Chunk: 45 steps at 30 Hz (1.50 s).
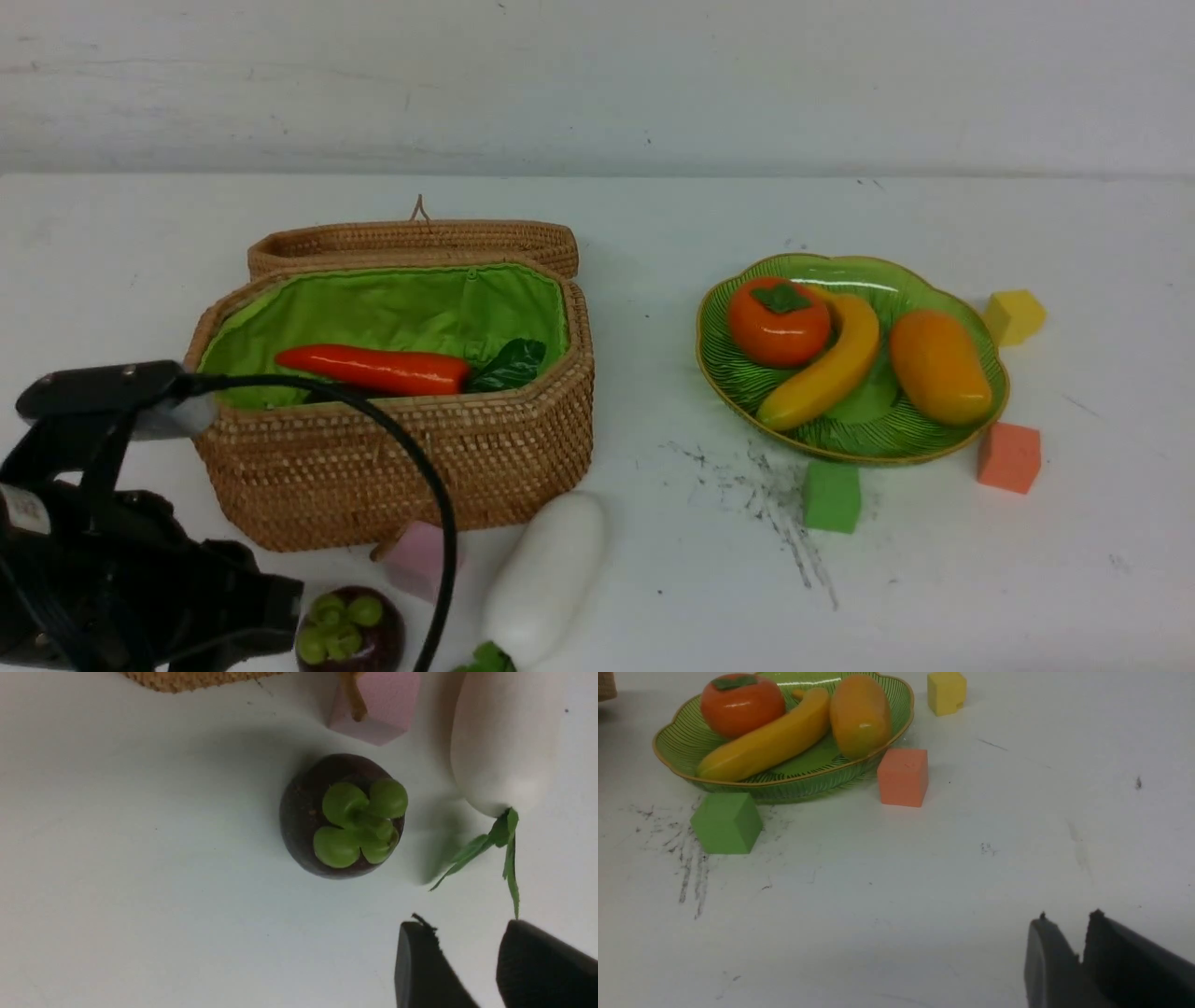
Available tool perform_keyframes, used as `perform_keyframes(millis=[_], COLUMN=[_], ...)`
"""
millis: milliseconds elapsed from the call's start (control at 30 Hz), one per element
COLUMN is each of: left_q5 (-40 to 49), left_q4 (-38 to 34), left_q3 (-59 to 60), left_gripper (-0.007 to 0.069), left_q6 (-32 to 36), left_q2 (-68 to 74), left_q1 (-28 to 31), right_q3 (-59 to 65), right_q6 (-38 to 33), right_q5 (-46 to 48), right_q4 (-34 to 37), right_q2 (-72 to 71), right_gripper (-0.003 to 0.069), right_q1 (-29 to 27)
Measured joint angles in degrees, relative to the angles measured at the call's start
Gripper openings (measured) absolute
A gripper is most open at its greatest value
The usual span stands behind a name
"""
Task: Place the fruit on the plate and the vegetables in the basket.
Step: Grab a mangosteen with your left arm and put it on the plate on the right
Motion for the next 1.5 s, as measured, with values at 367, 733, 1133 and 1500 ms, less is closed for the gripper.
perform_keyframes(millis=[367,733,1133,1500], left_q5=[-1.61,4.7,8.62,5.97], left_q4=[0.14,4.87,6.17,8.7], left_q3=[-0.17,-9.31,-13.62,-13.69], left_gripper=[0.0439,0.0668,0.065,0.0613], left_q6=[-2.79,-4.13,-4.66,-7.05], left_q2=[8.61,19.2,26.86,26.92], left_q1=[0.0,0.0,-0.94,-7.46], right_q3=[0.0,0.0,0.0,0.0], right_q6=[0.0,0.0,0.0,0.0], right_q5=[0.0,0.0,0.0,0.0], right_q4=[0.0,0.0,0.0,0.0], right_q2=[0.0,0.0,0.0,0.0], right_gripper=[0.0152,0.0165,0.0183,0.0201], right_q1=[0.0,0.0,0.0,0.0])
